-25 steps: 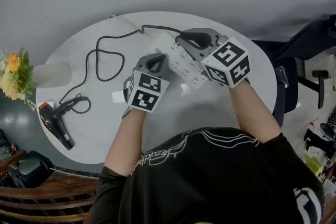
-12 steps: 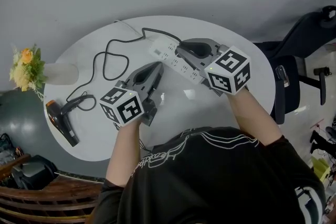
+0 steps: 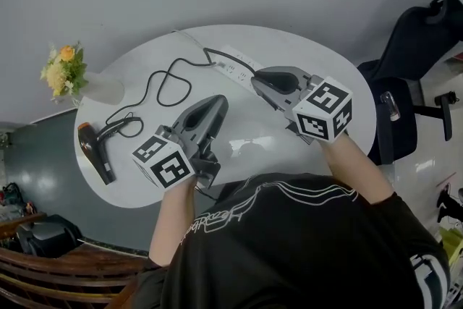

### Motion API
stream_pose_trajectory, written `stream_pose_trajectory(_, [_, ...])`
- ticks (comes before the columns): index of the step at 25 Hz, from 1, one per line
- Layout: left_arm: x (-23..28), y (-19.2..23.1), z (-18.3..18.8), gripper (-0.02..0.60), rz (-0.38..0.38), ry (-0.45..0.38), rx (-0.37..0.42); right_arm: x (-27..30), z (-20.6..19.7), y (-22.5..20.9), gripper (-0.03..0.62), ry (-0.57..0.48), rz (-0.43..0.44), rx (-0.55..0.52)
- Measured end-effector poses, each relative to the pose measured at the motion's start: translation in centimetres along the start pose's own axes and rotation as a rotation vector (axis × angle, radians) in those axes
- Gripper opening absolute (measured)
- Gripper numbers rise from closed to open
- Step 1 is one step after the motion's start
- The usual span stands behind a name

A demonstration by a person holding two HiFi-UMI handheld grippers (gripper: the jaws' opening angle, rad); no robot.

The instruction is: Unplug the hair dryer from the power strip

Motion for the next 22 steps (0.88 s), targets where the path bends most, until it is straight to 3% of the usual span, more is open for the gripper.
stream_pose_trajectory(5, [-2.3, -3.6, -0.6, 0.002, 0.004, -0.02, 0.065, -3.1, 0.9, 3.4, 0.028, -0.06, 0.021, 0.011])
stream_pose_trajectory(10, [-4.0, -6.6, -0.9, 0.002, -0.006, -0.056, 0.063, -6.2, 1.8, 6.3, 0.028, -0.105, 0.047, 0.031])
stream_pose_trajectory(22, [-5.8, -11.2, 0.0, 0.002, 0.016, -0.069, 0.196, -9.4, 3.2, 9.6, 0.028, -0.178, 0.092, 0.054])
Point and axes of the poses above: the fingertips, and each gripper's own axes: x forward along the fingers, y to its left, z out of its top, the point moved 1 cm from there along -x, backward along the fingers
